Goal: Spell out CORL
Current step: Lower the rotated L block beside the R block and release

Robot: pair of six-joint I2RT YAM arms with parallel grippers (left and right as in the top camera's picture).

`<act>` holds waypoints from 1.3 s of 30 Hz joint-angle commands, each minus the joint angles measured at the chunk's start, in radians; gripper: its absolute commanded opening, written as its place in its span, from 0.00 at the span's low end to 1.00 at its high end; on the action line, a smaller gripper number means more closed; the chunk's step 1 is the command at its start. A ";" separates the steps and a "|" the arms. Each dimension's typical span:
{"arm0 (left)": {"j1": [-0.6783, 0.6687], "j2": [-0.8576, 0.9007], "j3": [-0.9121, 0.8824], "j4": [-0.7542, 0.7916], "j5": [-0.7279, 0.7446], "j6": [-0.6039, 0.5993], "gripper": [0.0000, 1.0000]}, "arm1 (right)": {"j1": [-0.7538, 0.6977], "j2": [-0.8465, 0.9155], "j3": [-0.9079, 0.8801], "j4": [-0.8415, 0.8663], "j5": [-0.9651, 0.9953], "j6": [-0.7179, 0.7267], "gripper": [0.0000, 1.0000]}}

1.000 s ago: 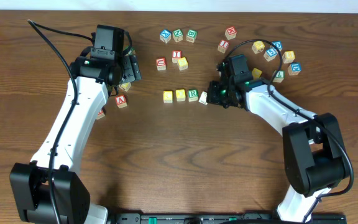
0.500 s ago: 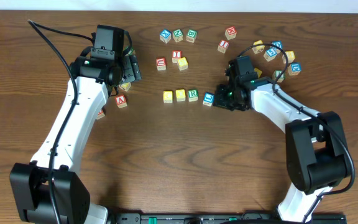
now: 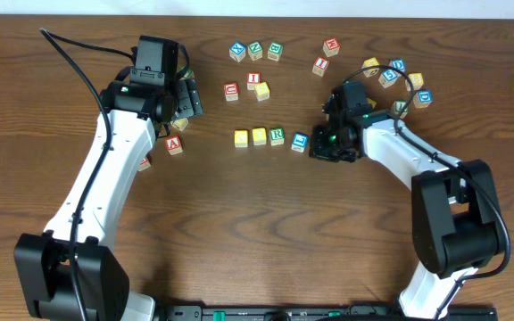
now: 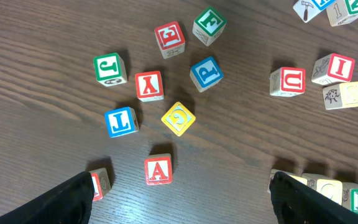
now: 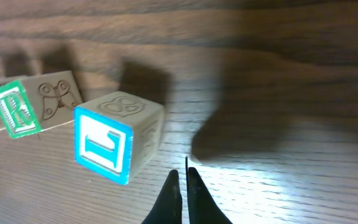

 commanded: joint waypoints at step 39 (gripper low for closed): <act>0.002 0.011 -0.002 0.000 -0.002 -0.005 0.89 | 0.109 0.009 0.027 0.192 -0.019 0.042 0.01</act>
